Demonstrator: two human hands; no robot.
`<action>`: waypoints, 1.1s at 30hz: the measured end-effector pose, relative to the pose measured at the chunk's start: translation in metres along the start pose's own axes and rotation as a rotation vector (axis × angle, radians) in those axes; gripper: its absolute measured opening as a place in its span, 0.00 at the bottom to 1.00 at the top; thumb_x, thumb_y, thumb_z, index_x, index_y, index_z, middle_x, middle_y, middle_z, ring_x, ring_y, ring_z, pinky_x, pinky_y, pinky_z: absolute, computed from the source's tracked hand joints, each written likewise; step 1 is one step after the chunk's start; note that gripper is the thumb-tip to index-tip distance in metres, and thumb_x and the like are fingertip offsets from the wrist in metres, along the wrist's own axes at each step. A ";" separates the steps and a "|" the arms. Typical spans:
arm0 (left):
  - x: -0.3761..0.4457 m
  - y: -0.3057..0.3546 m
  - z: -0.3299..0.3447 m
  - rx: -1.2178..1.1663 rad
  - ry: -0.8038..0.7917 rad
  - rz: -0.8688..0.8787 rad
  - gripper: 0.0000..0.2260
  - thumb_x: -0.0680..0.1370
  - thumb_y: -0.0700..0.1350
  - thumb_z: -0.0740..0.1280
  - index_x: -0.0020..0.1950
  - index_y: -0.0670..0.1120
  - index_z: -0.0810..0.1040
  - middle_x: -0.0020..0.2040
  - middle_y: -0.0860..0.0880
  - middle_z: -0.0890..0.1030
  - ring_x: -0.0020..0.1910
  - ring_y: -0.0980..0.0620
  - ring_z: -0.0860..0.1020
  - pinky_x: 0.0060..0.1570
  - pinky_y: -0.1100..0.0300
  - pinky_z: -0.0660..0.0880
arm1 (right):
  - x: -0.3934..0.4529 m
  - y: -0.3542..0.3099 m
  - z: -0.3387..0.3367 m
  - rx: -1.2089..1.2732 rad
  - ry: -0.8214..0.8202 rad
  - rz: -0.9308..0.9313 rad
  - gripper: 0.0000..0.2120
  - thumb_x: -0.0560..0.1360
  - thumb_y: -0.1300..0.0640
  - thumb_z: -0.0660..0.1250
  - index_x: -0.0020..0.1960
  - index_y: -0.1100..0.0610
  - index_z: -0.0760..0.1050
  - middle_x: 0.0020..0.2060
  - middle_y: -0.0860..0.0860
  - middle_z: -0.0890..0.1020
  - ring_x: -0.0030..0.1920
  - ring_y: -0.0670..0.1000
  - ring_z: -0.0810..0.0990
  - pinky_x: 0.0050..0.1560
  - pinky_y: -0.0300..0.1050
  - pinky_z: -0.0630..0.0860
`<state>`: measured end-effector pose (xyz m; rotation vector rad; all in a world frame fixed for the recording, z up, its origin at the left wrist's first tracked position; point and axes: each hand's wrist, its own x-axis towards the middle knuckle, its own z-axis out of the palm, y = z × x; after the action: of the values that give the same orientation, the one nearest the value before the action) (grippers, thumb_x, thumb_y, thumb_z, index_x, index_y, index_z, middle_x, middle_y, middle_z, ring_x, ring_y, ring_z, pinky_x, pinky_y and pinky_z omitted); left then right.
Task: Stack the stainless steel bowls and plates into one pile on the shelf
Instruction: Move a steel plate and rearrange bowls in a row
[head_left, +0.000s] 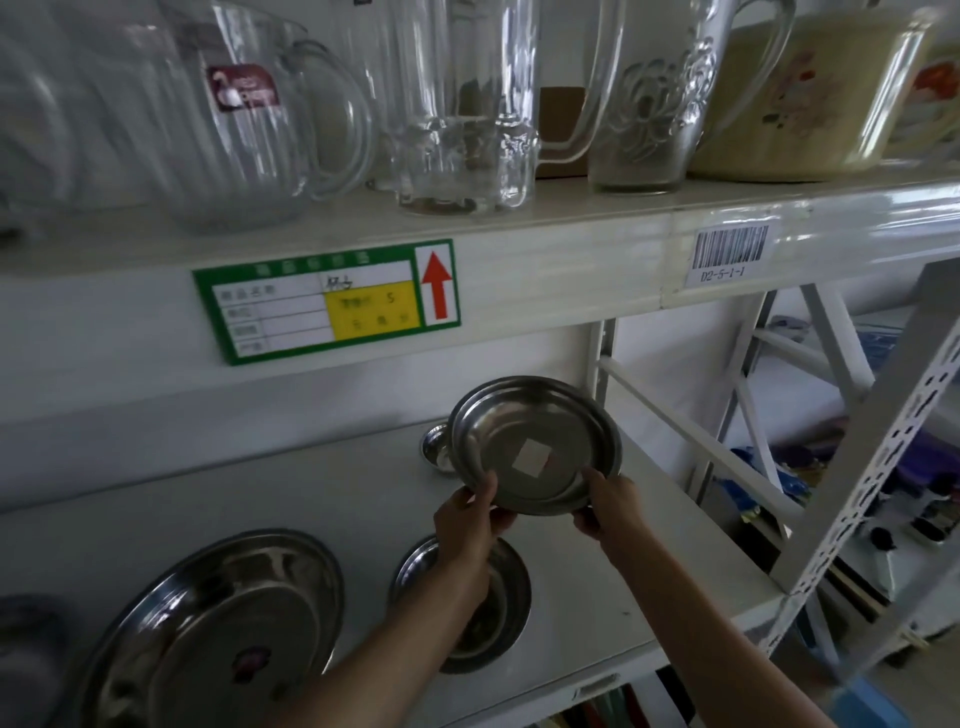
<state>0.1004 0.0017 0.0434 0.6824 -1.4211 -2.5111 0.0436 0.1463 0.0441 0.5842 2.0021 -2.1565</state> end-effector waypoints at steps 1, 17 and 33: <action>-0.004 0.001 -0.004 -0.003 0.003 -0.001 0.07 0.77 0.43 0.69 0.46 0.39 0.80 0.44 0.41 0.84 0.38 0.50 0.84 0.34 0.66 0.80 | -0.004 0.001 0.002 0.002 -0.005 -0.004 0.08 0.80 0.60 0.59 0.45 0.62 0.74 0.25 0.55 0.73 0.22 0.51 0.70 0.23 0.40 0.68; -0.043 0.011 -0.041 0.005 -0.035 0.037 0.19 0.76 0.44 0.70 0.65 0.42 0.73 0.53 0.40 0.84 0.49 0.44 0.84 0.40 0.60 0.83 | -0.050 0.019 0.024 0.010 -0.055 -0.070 0.08 0.80 0.58 0.59 0.49 0.63 0.74 0.26 0.55 0.73 0.21 0.50 0.70 0.20 0.39 0.69; -0.046 0.030 -0.074 -0.026 0.022 0.110 0.25 0.75 0.41 0.70 0.70 0.44 0.67 0.54 0.40 0.82 0.48 0.45 0.85 0.45 0.56 0.83 | -0.078 0.014 0.061 -0.040 -0.162 -0.213 0.11 0.81 0.53 0.60 0.49 0.59 0.77 0.34 0.54 0.80 0.32 0.50 0.79 0.26 0.39 0.74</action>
<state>0.1736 -0.0537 0.0500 0.6083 -1.3768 -2.4265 0.1083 0.0725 0.0623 0.1904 2.0958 -2.1924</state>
